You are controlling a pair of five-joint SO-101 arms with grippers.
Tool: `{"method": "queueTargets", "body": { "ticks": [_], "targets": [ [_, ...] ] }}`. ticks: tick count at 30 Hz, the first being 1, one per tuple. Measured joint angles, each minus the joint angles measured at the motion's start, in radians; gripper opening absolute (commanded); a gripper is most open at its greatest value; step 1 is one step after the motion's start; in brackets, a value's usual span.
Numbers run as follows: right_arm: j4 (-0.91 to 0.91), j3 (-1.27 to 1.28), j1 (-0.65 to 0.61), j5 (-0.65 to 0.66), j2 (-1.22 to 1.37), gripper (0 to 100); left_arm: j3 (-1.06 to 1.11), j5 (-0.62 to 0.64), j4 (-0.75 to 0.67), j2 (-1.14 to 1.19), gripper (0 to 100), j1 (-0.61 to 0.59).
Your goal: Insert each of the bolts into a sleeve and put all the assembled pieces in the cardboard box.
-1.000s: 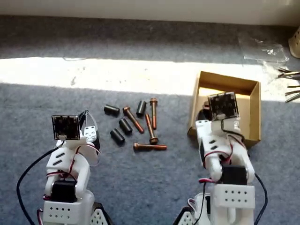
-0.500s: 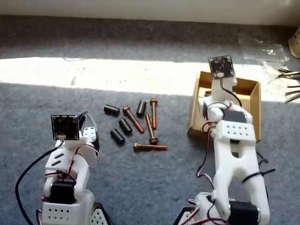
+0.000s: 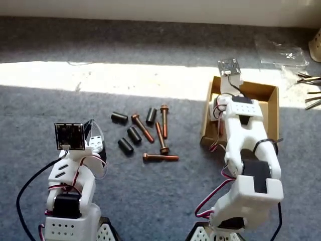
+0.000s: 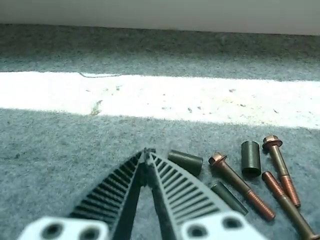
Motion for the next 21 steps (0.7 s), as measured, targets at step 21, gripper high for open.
{"method": "queueTargets", "body": {
  "ticks": [21],
  "targets": [
    [-0.014,-0.015,-0.005,0.002,-0.203,14.9,0.0,0.0,0.0,0.0,2,0.0]
  ]
}}
